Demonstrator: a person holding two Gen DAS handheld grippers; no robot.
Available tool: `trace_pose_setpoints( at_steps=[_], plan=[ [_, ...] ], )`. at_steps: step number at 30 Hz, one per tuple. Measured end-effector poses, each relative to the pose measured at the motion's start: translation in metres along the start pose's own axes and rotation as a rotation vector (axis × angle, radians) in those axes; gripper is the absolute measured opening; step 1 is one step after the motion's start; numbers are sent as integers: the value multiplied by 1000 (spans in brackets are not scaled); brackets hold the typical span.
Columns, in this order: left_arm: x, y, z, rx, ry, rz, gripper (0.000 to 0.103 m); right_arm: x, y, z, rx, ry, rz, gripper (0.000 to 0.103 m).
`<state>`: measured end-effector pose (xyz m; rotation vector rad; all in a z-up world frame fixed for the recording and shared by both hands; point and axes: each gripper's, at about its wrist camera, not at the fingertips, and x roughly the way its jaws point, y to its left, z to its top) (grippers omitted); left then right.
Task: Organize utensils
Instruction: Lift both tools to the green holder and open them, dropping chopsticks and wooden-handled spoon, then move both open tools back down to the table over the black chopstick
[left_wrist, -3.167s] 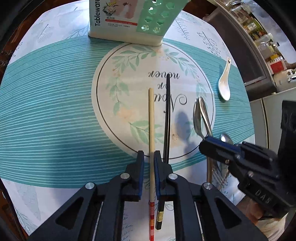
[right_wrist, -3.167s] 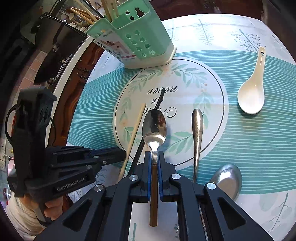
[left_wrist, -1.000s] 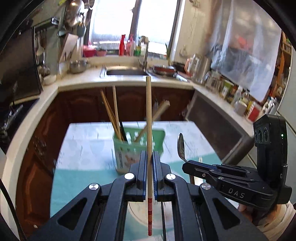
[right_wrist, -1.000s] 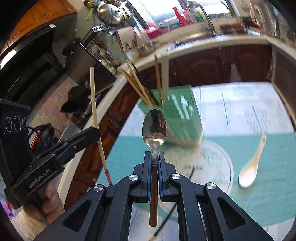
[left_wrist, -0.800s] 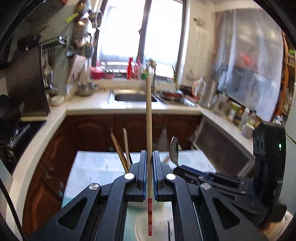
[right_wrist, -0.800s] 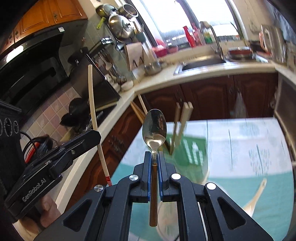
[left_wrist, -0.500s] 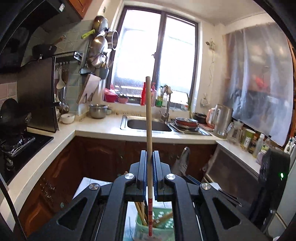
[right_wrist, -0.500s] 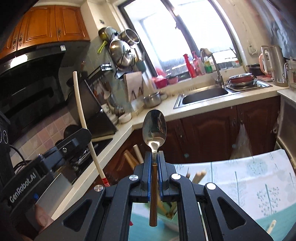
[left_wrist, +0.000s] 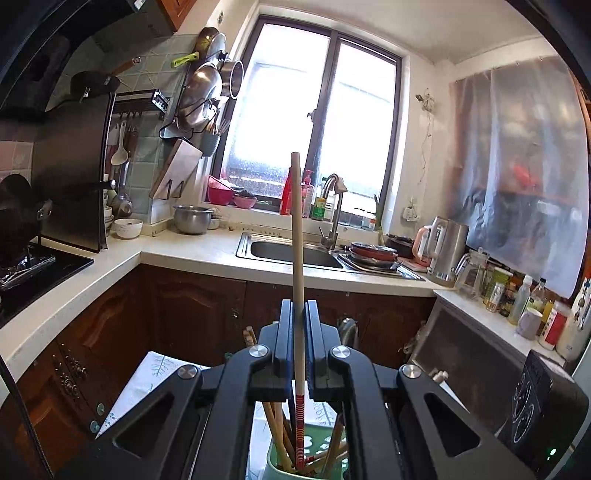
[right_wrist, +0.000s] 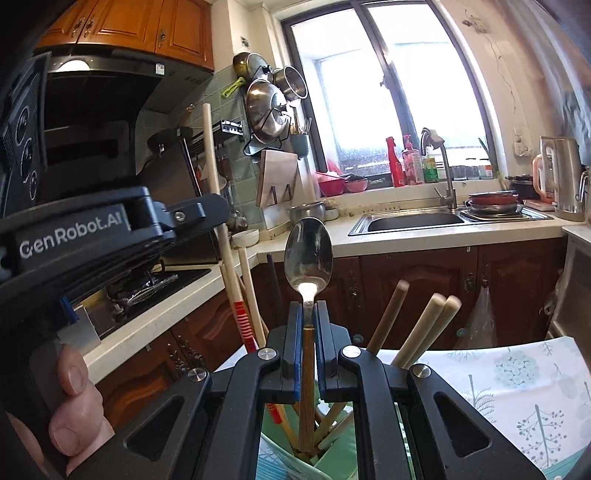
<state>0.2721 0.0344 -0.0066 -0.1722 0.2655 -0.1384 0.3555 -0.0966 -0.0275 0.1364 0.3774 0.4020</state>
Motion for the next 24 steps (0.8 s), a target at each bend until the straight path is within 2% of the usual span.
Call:
trace_pose_setpoints(
  at_steps=[10,17,21,23,24],
  plan=[
    [7,7,-35,26,80,-23,3,41,-1,-40,-15,87,29,6],
    [3,12,-50,18,151,-13,6,38,-10,-55,-6,119,21,10],
    [-4,3,-56,48,181,-24,21,13,-12,-57,-14,128,31,10],
    [-11,-2,-58,56,195,-31,36,6,-13,-54,-15,135,30,10],
    [-15,-3,-59,57,201,-28,49,2,-13,-55,-10,145,36,10]
  ],
)
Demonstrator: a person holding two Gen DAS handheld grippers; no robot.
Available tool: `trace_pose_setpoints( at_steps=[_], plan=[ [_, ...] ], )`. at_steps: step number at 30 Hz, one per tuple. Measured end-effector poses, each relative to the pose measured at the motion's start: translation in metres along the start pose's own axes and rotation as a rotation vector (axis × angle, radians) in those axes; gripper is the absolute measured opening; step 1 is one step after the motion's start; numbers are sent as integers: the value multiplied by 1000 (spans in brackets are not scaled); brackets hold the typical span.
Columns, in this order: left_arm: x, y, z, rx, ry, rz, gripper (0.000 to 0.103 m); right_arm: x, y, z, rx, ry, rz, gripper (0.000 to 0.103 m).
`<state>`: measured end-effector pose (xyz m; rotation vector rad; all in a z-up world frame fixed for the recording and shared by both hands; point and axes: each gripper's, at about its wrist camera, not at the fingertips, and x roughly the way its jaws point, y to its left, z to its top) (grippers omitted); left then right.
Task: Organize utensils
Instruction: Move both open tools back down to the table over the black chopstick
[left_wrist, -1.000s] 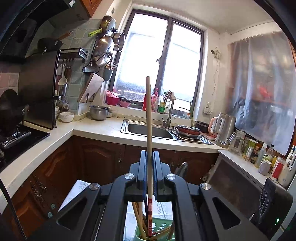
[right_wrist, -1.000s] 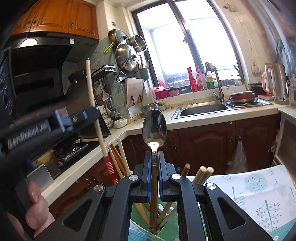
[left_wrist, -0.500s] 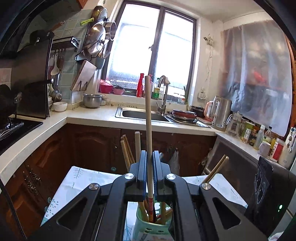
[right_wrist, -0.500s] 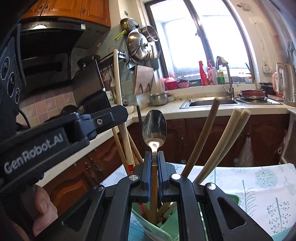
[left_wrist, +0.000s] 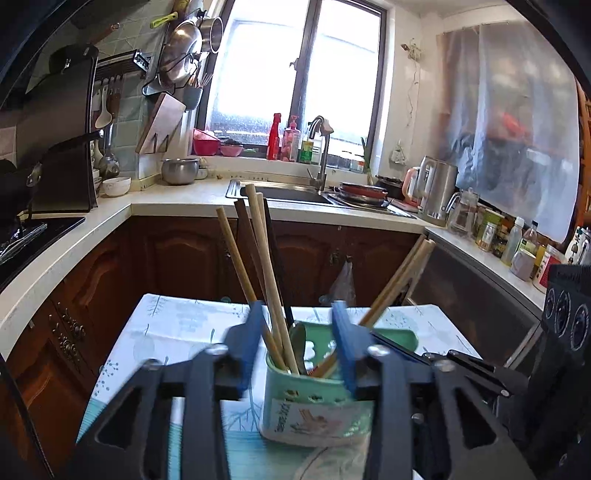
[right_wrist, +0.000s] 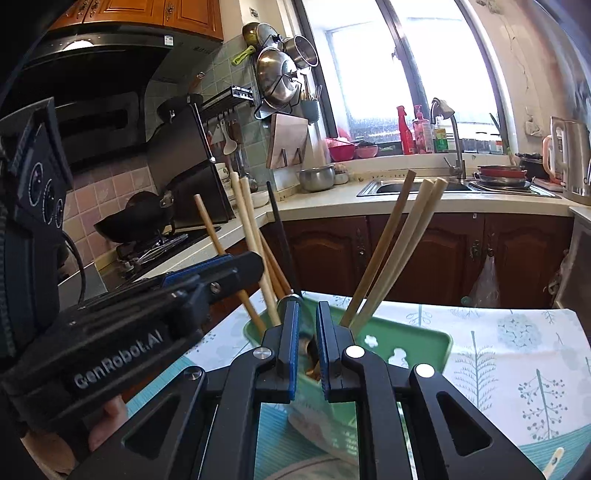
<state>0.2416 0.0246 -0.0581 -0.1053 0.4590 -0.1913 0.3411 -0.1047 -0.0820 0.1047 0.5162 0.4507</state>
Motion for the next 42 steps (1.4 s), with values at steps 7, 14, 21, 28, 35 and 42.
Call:
trace_pose_setpoints(
  at_steps=[7,14,21,28,35,42],
  plan=[
    [-33,-8,-11,-8,86,-15,58,-59,18,-18,-19,105,-23,10],
    [-75,-11,-42,-25,226,19,71,-116,34,-66,8,272,-80,11],
    [-106,-24,-84,7,357,78,79,-176,39,-111,68,375,-123,11],
    [-120,-29,-122,-36,480,78,82,-241,29,-144,129,425,-208,36],
    [-106,-51,-154,32,617,50,82,-281,13,-178,159,498,-278,36],
    [-100,-72,-163,57,646,12,82,-292,-7,-194,183,537,-322,36]
  ],
)
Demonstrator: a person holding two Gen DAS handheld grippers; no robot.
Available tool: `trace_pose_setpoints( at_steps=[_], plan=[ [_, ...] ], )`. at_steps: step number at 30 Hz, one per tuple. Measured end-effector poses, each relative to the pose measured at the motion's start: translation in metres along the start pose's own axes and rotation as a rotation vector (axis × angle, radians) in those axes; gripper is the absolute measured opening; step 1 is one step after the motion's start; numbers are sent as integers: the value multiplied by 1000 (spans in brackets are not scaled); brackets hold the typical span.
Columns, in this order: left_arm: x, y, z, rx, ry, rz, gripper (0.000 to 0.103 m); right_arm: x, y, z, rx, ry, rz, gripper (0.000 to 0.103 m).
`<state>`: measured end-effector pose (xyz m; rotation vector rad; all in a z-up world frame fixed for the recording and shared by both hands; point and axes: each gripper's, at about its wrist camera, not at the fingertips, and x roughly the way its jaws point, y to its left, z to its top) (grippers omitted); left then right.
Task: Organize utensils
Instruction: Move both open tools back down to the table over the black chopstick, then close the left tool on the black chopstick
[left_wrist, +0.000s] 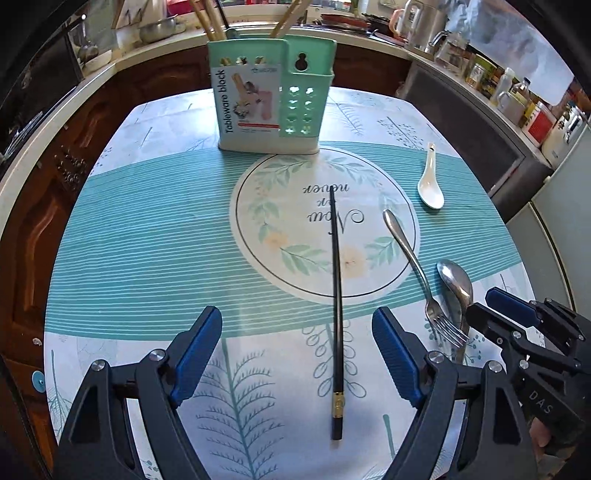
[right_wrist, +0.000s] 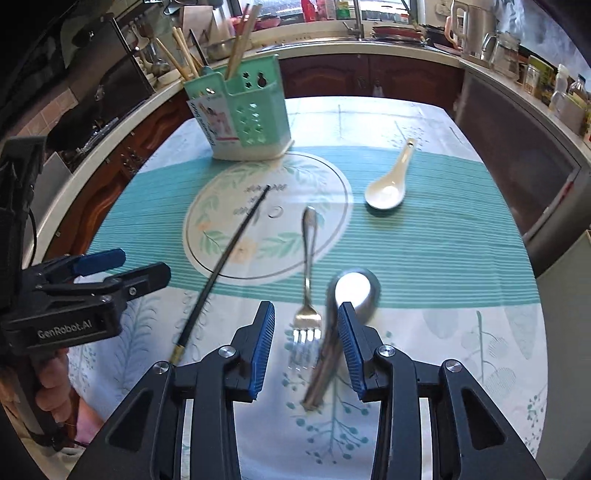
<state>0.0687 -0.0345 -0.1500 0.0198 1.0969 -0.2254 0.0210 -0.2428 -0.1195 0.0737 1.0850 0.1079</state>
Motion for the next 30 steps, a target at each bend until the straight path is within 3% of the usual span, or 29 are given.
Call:
trace_pose_setpoints(
  at_steps=[5,16,21,30],
  plan=[
    [5,-3,1,-12,19,-45,82,-5,-20,2,63,-13,2,36],
    [32,-22,1,49,143,-31,81,-2,-43,0,142,27,24,36],
    [48,-24,6,27,237,-68,60,2,-38,0,142,28,40,36],
    [70,-35,27,76,389,-51,44,7,-40,2,160,27,64,36]
  ],
)
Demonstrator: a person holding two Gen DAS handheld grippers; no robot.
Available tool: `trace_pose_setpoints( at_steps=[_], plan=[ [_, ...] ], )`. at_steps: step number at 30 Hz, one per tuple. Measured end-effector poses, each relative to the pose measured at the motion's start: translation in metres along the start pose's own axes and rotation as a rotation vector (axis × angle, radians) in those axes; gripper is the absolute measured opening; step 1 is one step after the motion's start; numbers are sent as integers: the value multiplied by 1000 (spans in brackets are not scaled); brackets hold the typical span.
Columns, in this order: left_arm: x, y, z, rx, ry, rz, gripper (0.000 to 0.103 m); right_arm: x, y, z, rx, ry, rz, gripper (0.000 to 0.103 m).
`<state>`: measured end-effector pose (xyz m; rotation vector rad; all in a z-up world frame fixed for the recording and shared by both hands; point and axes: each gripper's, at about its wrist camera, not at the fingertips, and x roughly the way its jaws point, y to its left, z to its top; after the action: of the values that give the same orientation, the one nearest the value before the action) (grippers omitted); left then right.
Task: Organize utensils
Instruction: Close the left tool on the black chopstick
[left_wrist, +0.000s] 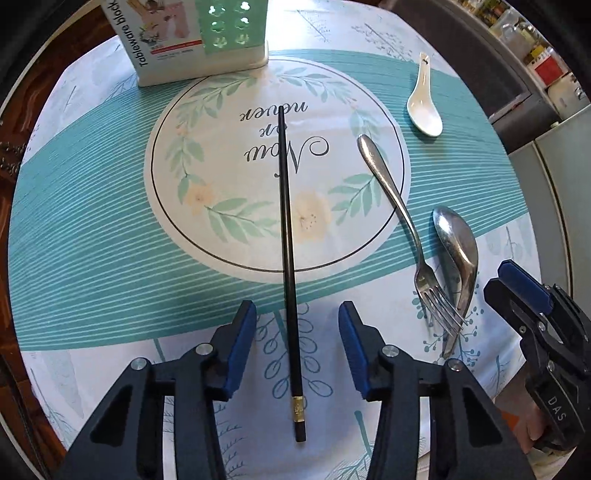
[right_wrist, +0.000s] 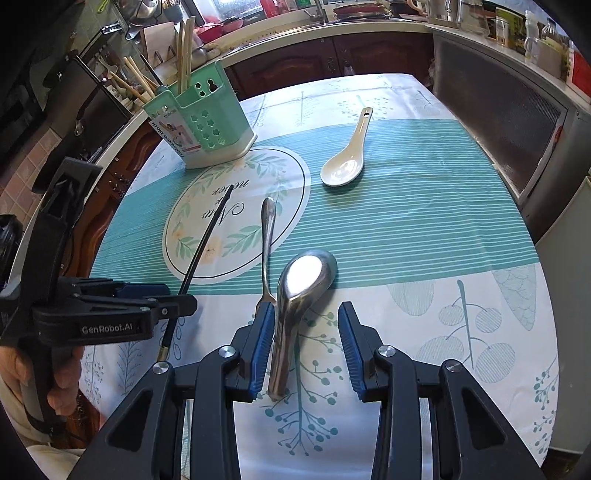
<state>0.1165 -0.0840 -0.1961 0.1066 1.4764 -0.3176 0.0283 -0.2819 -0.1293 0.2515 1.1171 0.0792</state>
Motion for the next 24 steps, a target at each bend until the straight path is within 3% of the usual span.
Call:
trace_pose_setpoints(
  at_steps=[11,12,13,20,24],
  plan=[
    [9,-29,19,126,74,107,38,4,-6,2,47,3,28,36],
    [9,-30,20,124,76,107,28,4,-5,2,48,3,34,36],
    [9,-31,22,123,82,104,7,4,-5,1,47,3,38,36],
    [3,-18,24,87,95,53,3,4,-1,-4,39,7,54,36],
    [-4,10,19,-27,32,-99,3,2,-2,-5,39,-1,63,36]
  ],
)
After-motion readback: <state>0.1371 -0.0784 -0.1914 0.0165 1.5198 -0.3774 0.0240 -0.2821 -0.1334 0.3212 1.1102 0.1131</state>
